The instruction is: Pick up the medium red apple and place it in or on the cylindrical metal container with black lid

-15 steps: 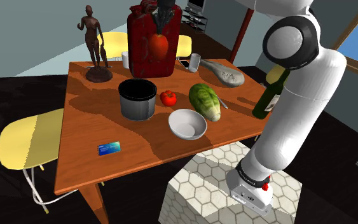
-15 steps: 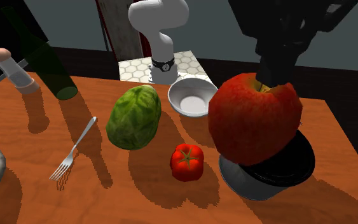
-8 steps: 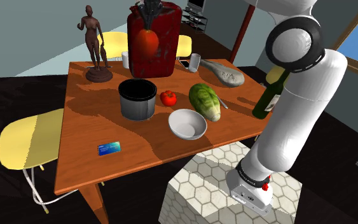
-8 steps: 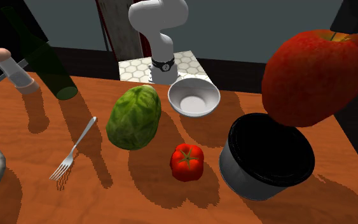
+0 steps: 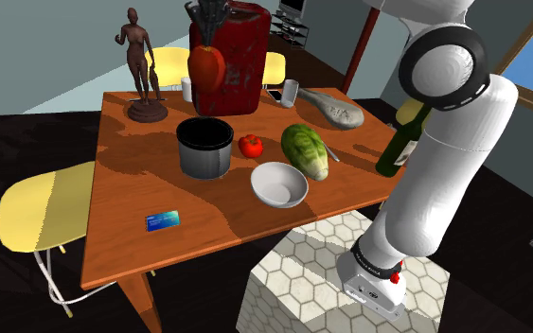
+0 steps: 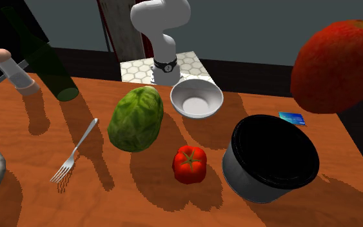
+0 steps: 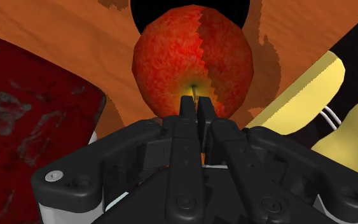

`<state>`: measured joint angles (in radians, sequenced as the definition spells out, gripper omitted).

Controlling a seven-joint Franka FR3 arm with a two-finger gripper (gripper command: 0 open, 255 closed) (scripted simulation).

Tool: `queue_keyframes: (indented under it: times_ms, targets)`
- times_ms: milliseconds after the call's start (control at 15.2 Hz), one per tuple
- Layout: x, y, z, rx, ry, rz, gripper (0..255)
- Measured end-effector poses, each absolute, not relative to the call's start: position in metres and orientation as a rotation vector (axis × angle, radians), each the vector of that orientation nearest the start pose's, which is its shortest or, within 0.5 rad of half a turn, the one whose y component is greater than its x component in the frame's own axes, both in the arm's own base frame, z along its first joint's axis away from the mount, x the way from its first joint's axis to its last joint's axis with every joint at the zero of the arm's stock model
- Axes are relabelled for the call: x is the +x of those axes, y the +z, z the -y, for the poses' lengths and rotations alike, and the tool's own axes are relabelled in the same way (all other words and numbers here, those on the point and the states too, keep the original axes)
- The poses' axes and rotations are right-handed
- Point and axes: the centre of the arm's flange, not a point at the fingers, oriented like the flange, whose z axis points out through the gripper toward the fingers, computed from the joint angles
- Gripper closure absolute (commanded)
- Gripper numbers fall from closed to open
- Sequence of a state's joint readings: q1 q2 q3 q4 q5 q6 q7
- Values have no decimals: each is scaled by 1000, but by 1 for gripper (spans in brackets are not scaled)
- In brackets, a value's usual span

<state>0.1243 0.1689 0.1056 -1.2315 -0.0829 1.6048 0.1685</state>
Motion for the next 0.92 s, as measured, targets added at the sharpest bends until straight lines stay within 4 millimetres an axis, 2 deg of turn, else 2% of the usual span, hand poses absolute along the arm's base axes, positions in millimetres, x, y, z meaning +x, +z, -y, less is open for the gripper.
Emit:
queue_keyframes:
  times_ms: [924]
  targets:
    - [593, 619, -123, -3146, -338, 82, 255]
